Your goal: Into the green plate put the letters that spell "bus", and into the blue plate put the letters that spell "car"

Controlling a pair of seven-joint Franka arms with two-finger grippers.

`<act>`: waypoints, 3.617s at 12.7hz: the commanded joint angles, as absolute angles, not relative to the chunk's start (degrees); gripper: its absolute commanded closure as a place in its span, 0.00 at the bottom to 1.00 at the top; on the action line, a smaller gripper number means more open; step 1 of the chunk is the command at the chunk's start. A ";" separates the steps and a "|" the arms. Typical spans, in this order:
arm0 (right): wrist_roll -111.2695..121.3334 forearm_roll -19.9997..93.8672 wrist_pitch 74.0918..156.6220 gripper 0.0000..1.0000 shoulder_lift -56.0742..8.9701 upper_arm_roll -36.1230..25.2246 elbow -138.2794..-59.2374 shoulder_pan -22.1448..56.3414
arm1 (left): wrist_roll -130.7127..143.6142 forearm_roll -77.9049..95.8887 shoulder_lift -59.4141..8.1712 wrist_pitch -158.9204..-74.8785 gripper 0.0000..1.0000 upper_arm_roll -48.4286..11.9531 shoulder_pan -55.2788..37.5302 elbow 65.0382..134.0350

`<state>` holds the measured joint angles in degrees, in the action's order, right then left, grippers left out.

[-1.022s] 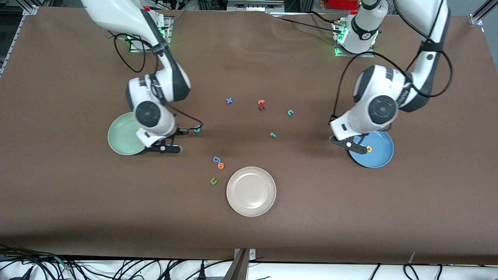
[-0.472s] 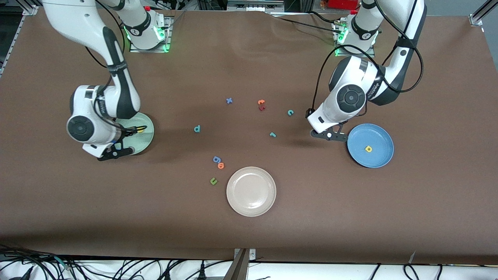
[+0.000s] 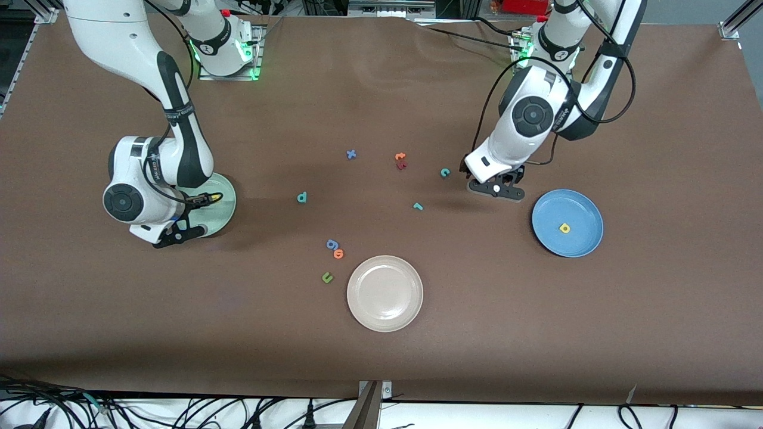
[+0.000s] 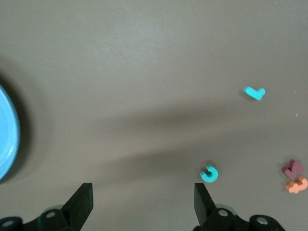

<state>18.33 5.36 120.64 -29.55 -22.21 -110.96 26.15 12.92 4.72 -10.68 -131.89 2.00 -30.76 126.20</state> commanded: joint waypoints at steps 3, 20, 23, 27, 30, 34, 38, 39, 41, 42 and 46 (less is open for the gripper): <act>4.34 6.06 117.77 0.00 -24.26 -13.47 -110.92 26.46 | 12.48 1.58 -8.44 -138.23 0.05 1.76 -35.51 131.12; -26.54 8.53 136.58 0.45 -30.67 -2.02 -113.91 32.34 | 12.31 1.49 -21.44 -150.03 0.10 -0.79 -38.93 132.10; -26.46 8.00 136.58 0.50 -31.11 -2.11 -114.08 32.26 | 11.52 -1.47 -21.53 -151.69 0.10 -0.79 -39.20 132.01; -26.37 7.91 136.41 0.92 -31.29 -2.20 -113.65 32.26 | 11.43 -5.36 -22.14 -153.81 0.09 -0.79 -39.20 132.01; -24.97 7.30 134.57 0.95 -29.37 -3.86 -113.20 32.17 | 11.43 -5.27 -23.46 -155.39 0.12 -0.79 -39.46 132.10; -14.45 4.83 123.51 0.95 -26.28 -9.56 -111.01 32.08 | 11.51 -5.27 -23.82 -155.48 0.23 -0.79 -40.08 132.01; 2.25 4.92 114.98 0.95 -23.82 -19.57 -111.53 31.82 | 11.43 -5.27 -24.26 -155.92 0.35 -0.79 -40.08 132.10; 5.33 4.92 114.18 0.95 -23.91 -21.51 -112.06 31.82 | 11.43 -5.27 -24.43 -156.00 0.41 -0.79 -40.17 132.10; 12.71 5.79 115.39 0.95 -25.04 -24.60 -114.94 30.16 | 11.51 -5.27 -24.61 -156.36 0.49 -0.79 -40.17 132.19; 15.62 5.89 118.10 0.95 -26.09 -24.52 -116.09 27.71 | 11.43 -5.27 -24.61 -156.36 0.55 -0.79 -40.08 132.19; 18.72 5.98 119.01 0.01 -27.60 -24.35 -115.84 26.10 | 10.99 -5.27 -24.52 -156.36 0.78 -0.79 -40.08 132.10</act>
<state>18.04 5.50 119.04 -28.02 -24.82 -115.98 25.65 11.82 -3.98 -22.87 -155.48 -1.16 -39.73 132.55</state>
